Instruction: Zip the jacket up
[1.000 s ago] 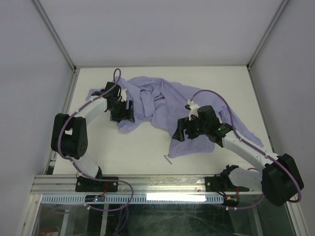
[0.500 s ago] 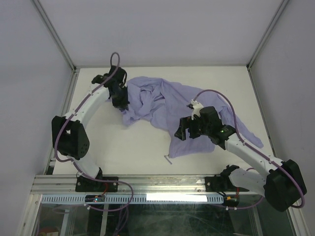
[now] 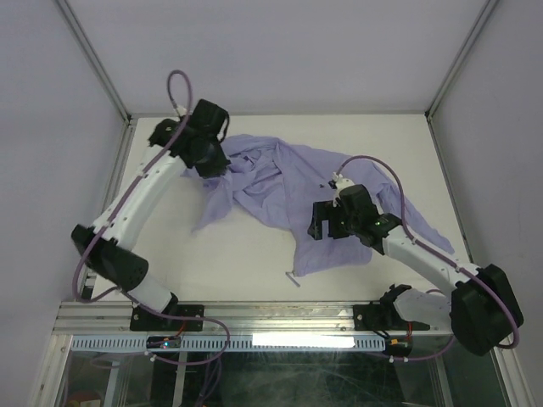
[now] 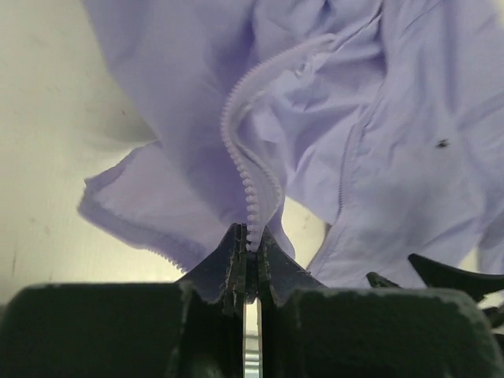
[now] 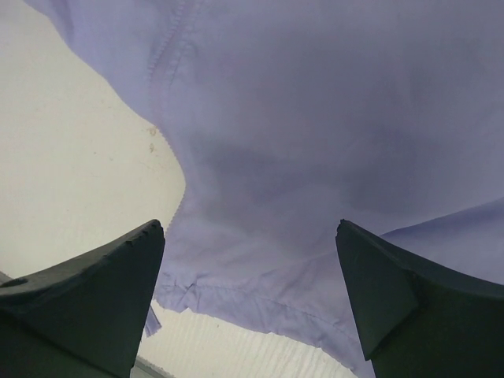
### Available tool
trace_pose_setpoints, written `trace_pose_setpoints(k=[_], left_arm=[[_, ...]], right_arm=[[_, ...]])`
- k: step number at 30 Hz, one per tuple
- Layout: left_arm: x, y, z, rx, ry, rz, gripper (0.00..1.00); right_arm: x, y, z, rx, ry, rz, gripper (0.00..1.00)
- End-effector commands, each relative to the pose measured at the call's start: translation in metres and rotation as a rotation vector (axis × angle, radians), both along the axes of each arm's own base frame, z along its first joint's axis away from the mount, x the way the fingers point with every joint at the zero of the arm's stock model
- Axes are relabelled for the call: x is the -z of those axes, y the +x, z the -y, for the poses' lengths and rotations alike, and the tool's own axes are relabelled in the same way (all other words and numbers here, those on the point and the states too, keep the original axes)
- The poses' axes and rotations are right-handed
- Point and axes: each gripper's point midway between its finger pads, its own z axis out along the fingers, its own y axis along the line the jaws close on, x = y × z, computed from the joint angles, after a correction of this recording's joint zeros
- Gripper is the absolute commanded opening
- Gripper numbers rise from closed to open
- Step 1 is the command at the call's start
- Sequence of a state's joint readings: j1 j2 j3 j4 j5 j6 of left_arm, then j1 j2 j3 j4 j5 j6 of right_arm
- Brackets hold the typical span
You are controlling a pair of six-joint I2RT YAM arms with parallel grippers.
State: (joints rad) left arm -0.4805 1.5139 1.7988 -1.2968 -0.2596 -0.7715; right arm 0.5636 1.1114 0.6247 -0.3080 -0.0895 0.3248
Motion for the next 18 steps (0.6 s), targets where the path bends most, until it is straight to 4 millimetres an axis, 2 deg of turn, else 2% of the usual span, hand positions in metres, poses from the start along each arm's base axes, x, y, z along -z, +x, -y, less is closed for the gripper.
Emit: trace_pose_setpoints(k=[1,4,8,11,14,18], left_arm=[[0.074,-0.01,0.045,0.027,0.068,-0.21,0.0],[0.097,-0.013,0.079,0.101,0.047,-0.255,0.0],[0.115,0.004,0.115,0.174,-0.005,-0.263,0.0],[0.119,0.027,0.143,0.222,-0.053,-0.24,0.0],[0.117,0.058,0.167,0.262,-0.074,-0.194,0.0],[0.123,0.103,0.189,0.305,-0.108,-0.154,0.0]], right_arm=[[-0.007,0.018,-0.004,0.043,-0.005,0.02,0.94],[0.0,0.027,0.001,0.079,-0.036,0.004,0.94],[0.011,0.044,0.01,0.129,-0.069,-0.025,0.94],[0.02,0.059,0.02,0.168,-0.092,-0.048,0.94],[0.034,0.075,0.033,0.209,-0.104,-0.088,0.94],[0.045,0.097,0.043,0.237,-0.109,-0.119,0.94]])
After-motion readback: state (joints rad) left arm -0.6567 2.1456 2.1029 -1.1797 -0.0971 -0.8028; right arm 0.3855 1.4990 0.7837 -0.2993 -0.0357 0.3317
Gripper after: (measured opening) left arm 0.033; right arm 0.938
